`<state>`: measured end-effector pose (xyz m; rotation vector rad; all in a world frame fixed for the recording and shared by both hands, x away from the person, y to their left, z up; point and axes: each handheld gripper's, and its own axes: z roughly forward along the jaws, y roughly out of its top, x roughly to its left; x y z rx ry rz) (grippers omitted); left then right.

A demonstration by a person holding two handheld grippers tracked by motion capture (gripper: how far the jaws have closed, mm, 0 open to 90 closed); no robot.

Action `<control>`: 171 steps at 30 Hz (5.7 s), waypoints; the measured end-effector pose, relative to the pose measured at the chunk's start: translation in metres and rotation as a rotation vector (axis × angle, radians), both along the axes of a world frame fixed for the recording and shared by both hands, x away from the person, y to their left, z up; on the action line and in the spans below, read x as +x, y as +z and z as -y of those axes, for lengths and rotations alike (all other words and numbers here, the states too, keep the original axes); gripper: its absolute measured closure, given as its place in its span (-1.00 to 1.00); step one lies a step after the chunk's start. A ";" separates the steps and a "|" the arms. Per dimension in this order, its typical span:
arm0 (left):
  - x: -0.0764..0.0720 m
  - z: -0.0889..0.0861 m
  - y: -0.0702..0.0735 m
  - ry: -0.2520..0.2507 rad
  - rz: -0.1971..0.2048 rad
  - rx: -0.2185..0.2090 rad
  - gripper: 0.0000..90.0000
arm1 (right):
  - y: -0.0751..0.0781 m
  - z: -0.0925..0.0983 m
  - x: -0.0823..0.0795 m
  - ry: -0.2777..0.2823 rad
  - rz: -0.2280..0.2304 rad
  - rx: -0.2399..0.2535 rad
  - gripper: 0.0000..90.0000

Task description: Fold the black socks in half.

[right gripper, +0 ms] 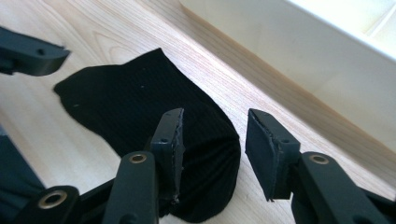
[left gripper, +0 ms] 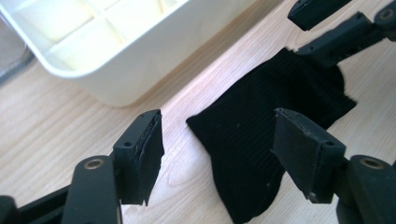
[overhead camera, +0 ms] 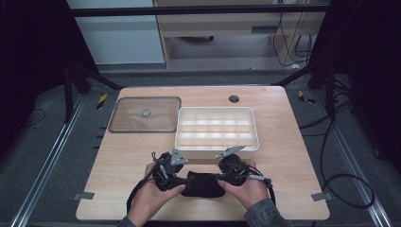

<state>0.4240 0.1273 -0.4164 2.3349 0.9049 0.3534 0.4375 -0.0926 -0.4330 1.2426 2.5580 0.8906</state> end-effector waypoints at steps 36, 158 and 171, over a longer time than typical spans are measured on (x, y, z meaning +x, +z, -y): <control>-0.009 -0.019 -0.056 -0.048 -0.160 -0.015 0.29 | -0.033 0.008 -0.013 0.043 -0.110 -0.016 0.20; -0.007 0.002 -0.021 -0.217 -0.146 -0.020 0.85 | -0.040 -0.020 -0.011 0.114 -0.114 0.070 0.91; -0.017 0.017 -0.024 -0.268 -0.151 -0.011 0.85 | -0.046 -0.018 -0.008 0.098 -0.123 0.079 0.91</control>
